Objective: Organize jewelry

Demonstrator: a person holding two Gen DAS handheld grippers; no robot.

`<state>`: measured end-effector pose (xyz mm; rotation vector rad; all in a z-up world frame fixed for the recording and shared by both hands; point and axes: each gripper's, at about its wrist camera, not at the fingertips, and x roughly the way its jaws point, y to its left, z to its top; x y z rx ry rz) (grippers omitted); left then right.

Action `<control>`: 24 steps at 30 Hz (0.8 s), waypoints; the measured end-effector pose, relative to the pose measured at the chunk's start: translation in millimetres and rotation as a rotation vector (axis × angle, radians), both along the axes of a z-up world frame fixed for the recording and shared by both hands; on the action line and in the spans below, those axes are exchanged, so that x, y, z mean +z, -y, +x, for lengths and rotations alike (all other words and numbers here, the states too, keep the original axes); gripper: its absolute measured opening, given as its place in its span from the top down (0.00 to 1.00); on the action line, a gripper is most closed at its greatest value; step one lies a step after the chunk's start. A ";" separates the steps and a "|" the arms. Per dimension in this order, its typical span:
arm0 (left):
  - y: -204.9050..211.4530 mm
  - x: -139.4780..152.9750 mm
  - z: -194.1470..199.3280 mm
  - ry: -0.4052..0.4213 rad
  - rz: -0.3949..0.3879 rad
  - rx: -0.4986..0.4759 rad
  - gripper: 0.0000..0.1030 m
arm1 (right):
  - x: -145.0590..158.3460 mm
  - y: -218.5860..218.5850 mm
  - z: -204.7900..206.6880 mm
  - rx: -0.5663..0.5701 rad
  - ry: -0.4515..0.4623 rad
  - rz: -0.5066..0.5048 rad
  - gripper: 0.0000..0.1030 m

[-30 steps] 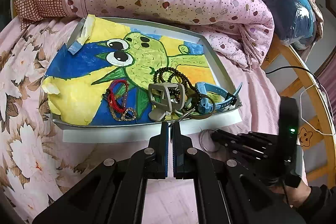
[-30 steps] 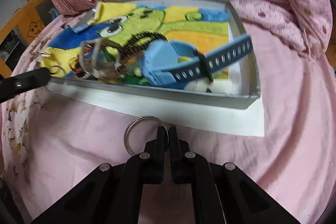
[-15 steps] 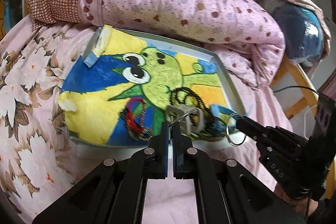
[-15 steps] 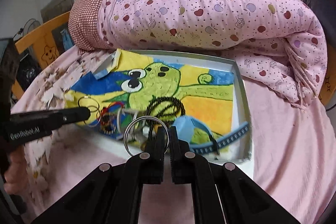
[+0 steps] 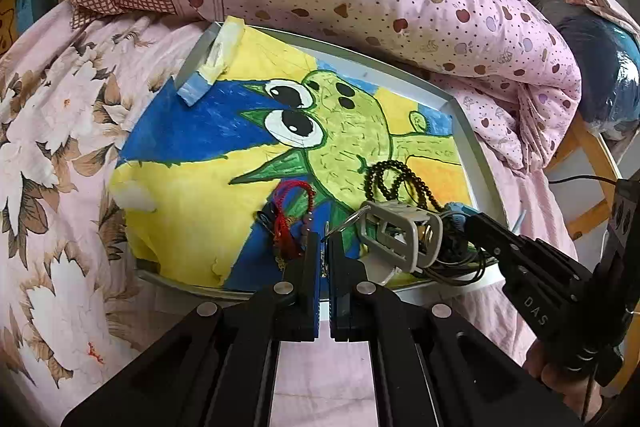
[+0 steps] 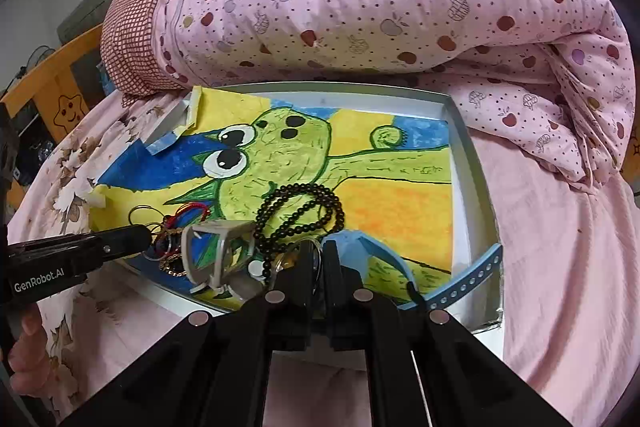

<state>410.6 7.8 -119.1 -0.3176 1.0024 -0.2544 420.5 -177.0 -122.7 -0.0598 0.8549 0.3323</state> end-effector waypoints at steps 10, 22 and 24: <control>-9.3 16.9 -15.6 0.032 -0.031 0.056 0.51 | 26.5 24.2 -22.4 -0.063 0.048 0.053 0.52; -10.4 86.6 -111.0 0.299 0.067 0.125 0.07 | 75.1 41.8 -115.3 -0.095 0.154 0.124 0.12; -7.9 94.6 -128.0 0.317 0.084 0.112 0.07 | 79.7 43.2 -128.5 -0.095 0.162 0.128 0.10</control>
